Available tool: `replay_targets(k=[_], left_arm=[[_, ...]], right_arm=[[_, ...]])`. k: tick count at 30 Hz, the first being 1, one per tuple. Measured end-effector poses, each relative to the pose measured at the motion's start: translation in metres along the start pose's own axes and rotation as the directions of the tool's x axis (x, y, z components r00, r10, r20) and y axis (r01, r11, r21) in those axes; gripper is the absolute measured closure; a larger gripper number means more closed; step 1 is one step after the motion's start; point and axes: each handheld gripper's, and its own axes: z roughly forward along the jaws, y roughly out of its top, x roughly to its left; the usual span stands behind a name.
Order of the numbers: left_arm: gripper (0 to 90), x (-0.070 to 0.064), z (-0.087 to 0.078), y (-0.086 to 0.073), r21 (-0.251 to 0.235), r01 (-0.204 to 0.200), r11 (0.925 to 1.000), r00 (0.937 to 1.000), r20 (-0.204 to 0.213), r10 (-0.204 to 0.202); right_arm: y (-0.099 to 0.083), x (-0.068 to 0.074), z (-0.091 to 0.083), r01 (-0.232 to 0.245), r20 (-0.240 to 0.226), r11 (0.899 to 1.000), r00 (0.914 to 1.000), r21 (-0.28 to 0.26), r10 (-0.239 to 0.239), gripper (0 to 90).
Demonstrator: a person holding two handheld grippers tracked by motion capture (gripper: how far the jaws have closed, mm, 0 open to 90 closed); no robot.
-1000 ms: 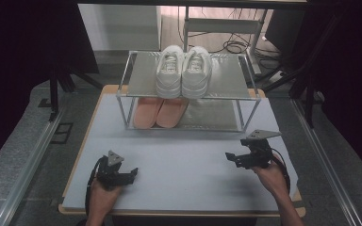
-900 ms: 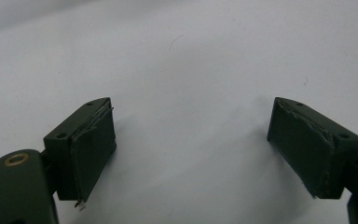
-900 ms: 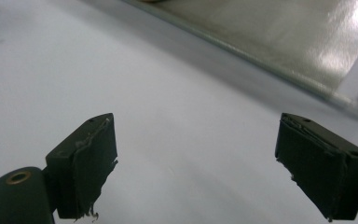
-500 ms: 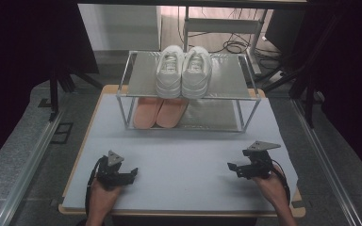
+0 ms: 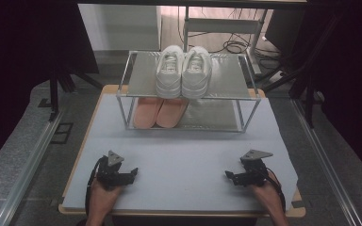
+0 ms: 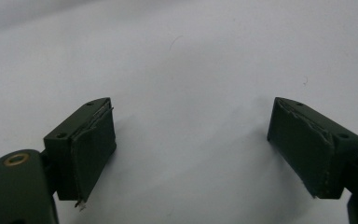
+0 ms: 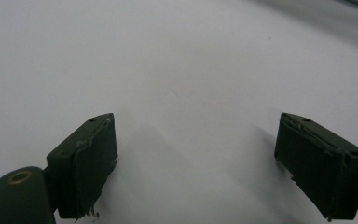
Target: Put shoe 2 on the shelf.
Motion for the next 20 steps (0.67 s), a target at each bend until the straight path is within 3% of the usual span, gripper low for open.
replay_targets(k=[6,20], left_arm=[[15.0,-0.0001,0.0000,0.0000,0.000,0.000,1.0000,1.0000,0.000,0.000],[15.0,0.0000,0.0000,-0.0002,0.000,0.001,1.0000,1.0000,0.001,-0.001]], right_arm=[[-0.0031,0.0039,0.0013,0.009,0.016,1.000,0.9998,-0.028,-0.009,11.8],[-0.0042,0.0047,0.0017,0.010,0.024,0.999,0.9997,-0.034,-0.009,10.6]])
